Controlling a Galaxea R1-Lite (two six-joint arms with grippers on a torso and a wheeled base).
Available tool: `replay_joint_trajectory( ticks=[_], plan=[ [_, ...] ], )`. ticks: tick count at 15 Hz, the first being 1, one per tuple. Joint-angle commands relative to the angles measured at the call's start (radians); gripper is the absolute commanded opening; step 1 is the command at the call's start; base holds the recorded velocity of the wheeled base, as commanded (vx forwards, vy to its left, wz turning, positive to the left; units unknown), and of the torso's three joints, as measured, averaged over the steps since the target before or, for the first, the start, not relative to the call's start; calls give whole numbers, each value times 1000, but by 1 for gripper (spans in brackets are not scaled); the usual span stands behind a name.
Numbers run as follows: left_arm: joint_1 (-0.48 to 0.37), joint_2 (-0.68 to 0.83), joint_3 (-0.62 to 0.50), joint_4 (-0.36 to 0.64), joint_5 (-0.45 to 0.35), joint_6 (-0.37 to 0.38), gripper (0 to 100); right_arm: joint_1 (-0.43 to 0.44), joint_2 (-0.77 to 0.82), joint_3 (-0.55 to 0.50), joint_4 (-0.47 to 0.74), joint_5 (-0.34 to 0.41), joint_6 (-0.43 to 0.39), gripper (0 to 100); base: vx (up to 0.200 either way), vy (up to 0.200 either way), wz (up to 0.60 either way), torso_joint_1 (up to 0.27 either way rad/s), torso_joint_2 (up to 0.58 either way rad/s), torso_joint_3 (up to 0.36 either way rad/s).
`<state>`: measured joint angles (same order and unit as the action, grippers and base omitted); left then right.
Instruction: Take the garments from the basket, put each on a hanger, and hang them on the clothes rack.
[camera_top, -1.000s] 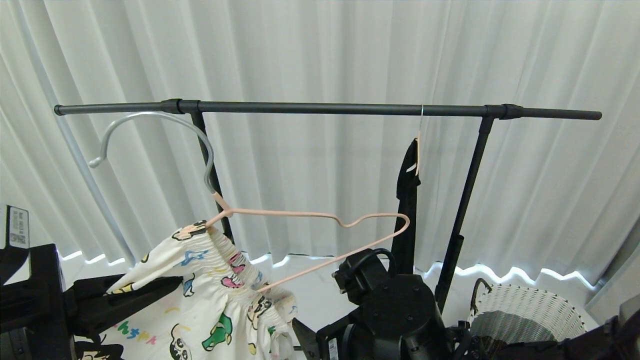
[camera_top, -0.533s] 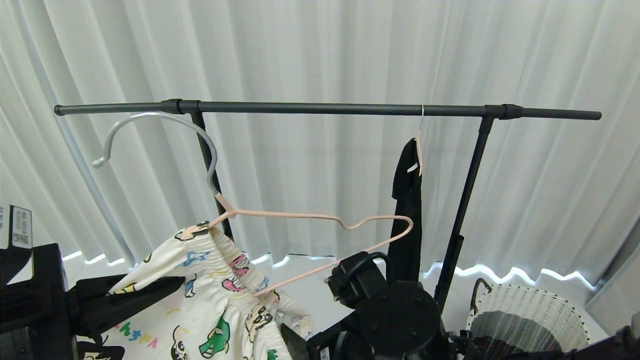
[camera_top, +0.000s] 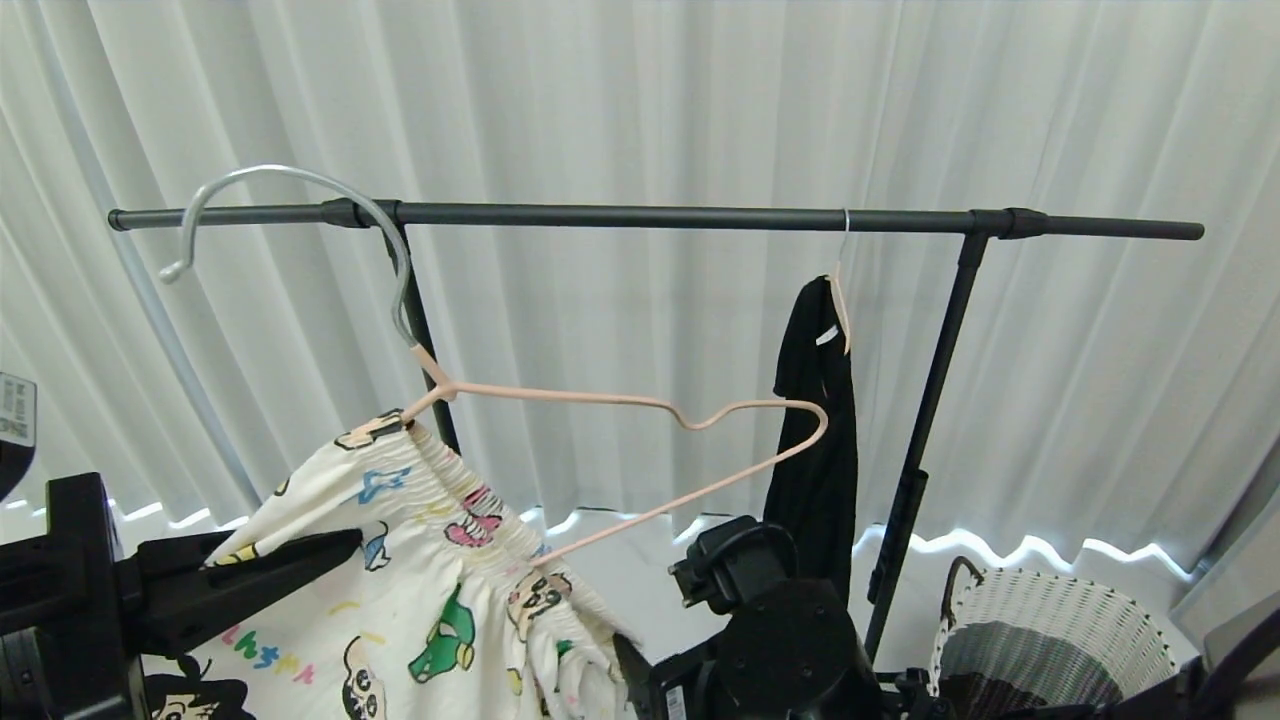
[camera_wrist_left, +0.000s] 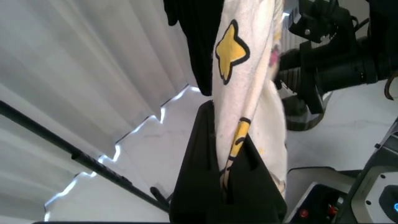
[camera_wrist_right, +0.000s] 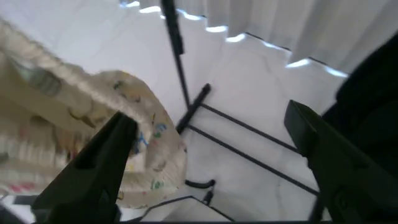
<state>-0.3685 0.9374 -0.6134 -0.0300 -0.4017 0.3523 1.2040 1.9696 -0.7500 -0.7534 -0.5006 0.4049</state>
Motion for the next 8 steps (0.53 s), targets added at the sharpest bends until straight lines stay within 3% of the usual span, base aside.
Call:
replay_joint_trajectory(
  ticks=[1,6,8],
  plan=[
    [2,1,3,-1,0,-1,0,-12,-14,17,0,-15,-5,0,0,0,0,0,0,0],
    [8,-2,47,-2,72,-1,0,-144,-40,18,-1,-93,-103,0,0,0,0,0,0,0],
    [51,-3,47,-5,69,-1,0,-201,-63,18,-1,-91,-144,0,0,0,0,0,0,0]
  ],
)
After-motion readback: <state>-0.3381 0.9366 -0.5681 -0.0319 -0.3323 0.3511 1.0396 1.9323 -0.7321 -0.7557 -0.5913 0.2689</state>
